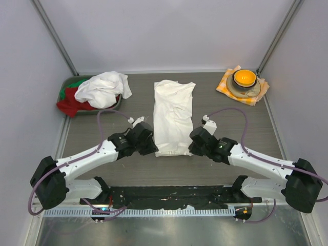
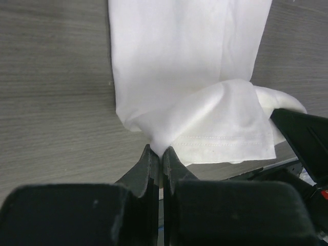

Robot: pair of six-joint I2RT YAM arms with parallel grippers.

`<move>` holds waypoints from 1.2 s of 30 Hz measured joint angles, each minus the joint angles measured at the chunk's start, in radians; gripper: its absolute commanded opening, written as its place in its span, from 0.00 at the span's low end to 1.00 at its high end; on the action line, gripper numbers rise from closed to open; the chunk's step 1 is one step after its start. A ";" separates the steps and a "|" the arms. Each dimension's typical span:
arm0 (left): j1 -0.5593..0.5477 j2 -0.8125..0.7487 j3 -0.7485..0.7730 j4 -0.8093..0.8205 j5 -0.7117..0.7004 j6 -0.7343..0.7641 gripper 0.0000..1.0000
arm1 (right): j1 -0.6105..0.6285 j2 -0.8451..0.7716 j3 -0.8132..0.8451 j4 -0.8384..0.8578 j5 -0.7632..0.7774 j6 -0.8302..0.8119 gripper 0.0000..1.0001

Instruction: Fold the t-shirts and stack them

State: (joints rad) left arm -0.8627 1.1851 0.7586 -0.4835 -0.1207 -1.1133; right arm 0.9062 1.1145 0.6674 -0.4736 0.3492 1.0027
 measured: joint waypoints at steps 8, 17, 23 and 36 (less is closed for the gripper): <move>0.076 0.163 0.141 0.035 0.049 0.088 0.00 | -0.176 0.132 0.090 0.069 -0.064 -0.120 0.01; 0.195 0.299 0.252 0.047 0.097 0.161 0.00 | -0.282 0.299 0.216 0.132 -0.132 -0.194 0.01; 0.254 0.377 0.329 0.050 0.132 0.200 0.00 | -0.337 0.401 0.272 0.171 -0.174 -0.217 0.01; 0.343 0.653 0.520 0.076 0.201 0.235 0.76 | -0.462 0.641 0.450 0.204 -0.236 -0.226 0.37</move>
State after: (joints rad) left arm -0.5198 1.8378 1.2785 -0.4080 0.0807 -0.8783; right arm 0.4438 1.7554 1.1175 -0.2699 0.1135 0.7769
